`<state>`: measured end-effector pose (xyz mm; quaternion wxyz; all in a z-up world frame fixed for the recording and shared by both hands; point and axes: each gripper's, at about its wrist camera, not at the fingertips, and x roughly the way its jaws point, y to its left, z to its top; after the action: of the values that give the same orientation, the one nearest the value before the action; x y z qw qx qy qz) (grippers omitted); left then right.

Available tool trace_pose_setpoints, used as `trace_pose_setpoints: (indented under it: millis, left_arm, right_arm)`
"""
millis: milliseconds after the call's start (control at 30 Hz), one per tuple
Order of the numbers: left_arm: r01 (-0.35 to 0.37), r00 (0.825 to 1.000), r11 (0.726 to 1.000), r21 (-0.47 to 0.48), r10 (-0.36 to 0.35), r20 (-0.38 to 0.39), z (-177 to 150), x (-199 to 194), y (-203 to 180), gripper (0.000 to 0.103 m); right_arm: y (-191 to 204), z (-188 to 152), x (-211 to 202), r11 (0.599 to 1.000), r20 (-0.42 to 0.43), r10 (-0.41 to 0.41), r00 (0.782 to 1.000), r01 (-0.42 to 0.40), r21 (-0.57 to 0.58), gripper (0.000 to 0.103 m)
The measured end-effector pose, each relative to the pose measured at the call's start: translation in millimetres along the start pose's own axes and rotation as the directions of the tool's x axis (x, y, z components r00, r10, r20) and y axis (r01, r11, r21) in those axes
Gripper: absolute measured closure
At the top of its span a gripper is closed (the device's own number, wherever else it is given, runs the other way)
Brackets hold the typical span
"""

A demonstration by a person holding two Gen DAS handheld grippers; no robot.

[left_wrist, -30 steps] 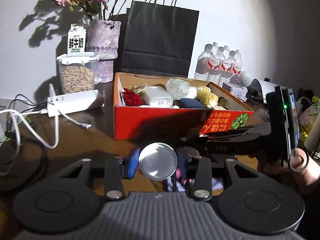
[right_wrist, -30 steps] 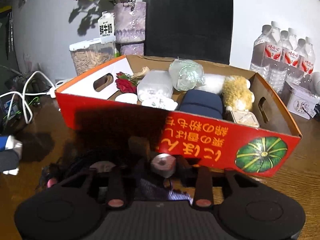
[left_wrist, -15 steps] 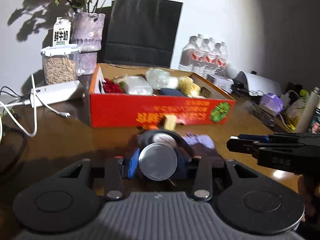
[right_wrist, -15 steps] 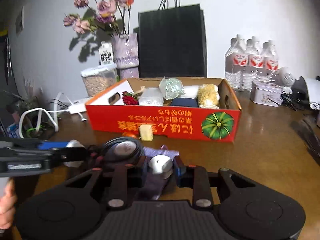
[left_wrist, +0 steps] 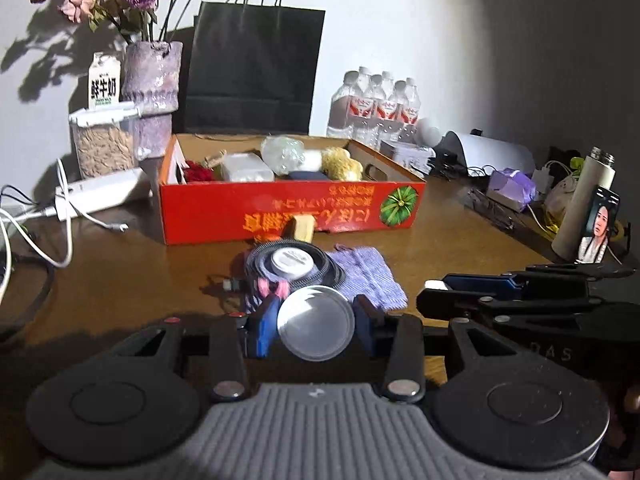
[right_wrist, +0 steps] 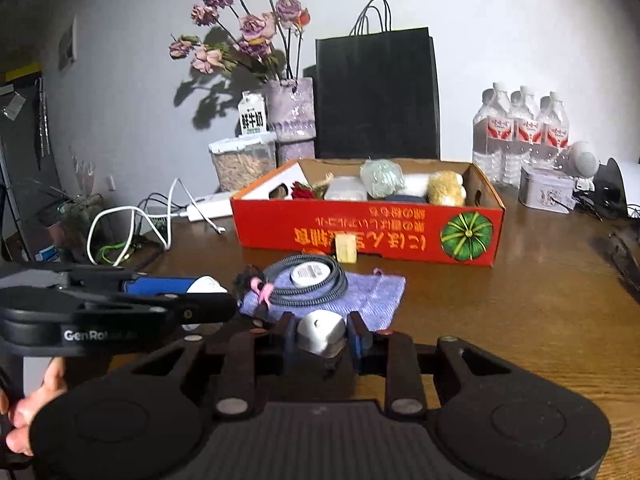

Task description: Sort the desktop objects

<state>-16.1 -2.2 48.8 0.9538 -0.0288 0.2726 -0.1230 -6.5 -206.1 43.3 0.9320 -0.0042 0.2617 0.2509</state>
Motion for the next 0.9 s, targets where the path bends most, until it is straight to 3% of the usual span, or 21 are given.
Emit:
trace_pose_setpoints:
  millis: [167, 267, 367, 533, 633, 700, 800, 900]
  left_arm:
    - [-0.011, 0.999, 0.999, 0.036, 0.009, 0.047, 28.6, 1.5, 10.2, 0.062]
    - [0.021, 0.995, 0.997, 0.068, -0.028, 0.1, 69.3, 8.3, 23.7, 0.062]
    - [0.001, 0.996, 0.995, 0.096, -0.01, 0.094, 112.2, 33.4, 39.8, 0.062]
    - [0.0, 0.999, 0.999, 0.048, 0.002, -0.05, 160.8, 110.7, 79.0, 0.062]
    - [-0.008, 0.981, 0.999, 0.037, 0.015, -0.195, 162.7, 160.9, 95.2, 0.061]
    - [-0.055, 0.964, 0.995, 0.086, 0.075, -0.256, 157.7, 184.4, 97.9, 0.061]
    - [-0.061, 0.935, 0.982, 0.181, 0.12, -0.334, 146.4, 208.8, 95.9, 0.06]
    - [-0.079, 0.933, 0.963, 0.257, 0.163, -0.322, 141.4, 214.8, 91.6, 0.05]
  right_arm:
    - [-9.7, 34.5, 2.7, 1.0, 0.052, 0.026, 0.998, -0.026, 0.002, 0.077]
    - [-12.1, 71.2, 12.1, 0.999, 0.104, 0.046, 0.994, -0.044, -0.024, 0.077]
    - [-11.6, 107.9, 40.5, 0.993, 0.099, 0.106, 0.989, -0.101, -0.054, 0.077]
    - [-23.3, 154.7, 126.2, 0.992, -0.052, 0.126, 0.991, -0.125, 0.022, 0.077]
    - [-42.5, 165.0, 182.3, 0.988, -0.191, 0.108, 0.976, -0.085, 0.125, 0.077]
    - [-52.4, 163.8, 213.8, 0.982, -0.271, 0.115, 0.956, -0.068, 0.179, 0.077]
    - [-55.0, 153.0, 245.0, 0.985, -0.363, 0.093, 0.927, -0.033, 0.169, 0.077]
    - [-51.2, 145.5, 260.0, 0.991, -0.411, 0.053, 0.91, 0.003, 0.136, 0.075]
